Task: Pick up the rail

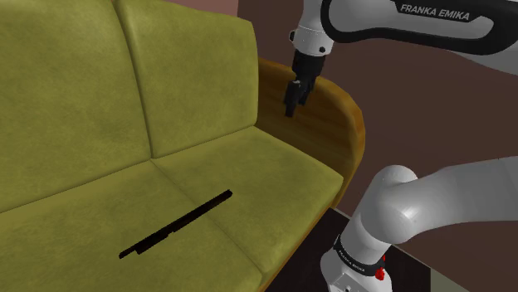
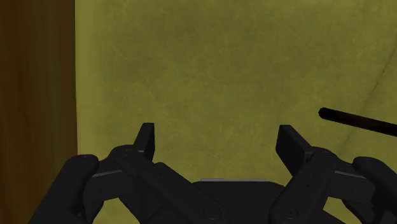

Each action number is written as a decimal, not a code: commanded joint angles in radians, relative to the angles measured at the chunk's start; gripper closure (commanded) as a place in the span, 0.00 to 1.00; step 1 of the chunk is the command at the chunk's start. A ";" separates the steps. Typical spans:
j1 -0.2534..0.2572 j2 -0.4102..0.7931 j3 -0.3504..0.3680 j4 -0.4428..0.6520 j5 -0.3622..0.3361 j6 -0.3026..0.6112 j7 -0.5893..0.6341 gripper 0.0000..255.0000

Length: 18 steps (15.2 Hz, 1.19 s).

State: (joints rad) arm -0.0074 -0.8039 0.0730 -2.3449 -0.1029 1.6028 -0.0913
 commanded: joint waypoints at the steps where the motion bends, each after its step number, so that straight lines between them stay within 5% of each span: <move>1: 0.000 0.000 0.000 0.000 0.000 0.000 0.000 0.00; 18: 0.265 0.389 0.025 0.001 0.138 0.392 -0.404 0.00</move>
State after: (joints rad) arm 0.2412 -0.4285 0.0952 -2.3422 0.0247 1.9790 -0.4667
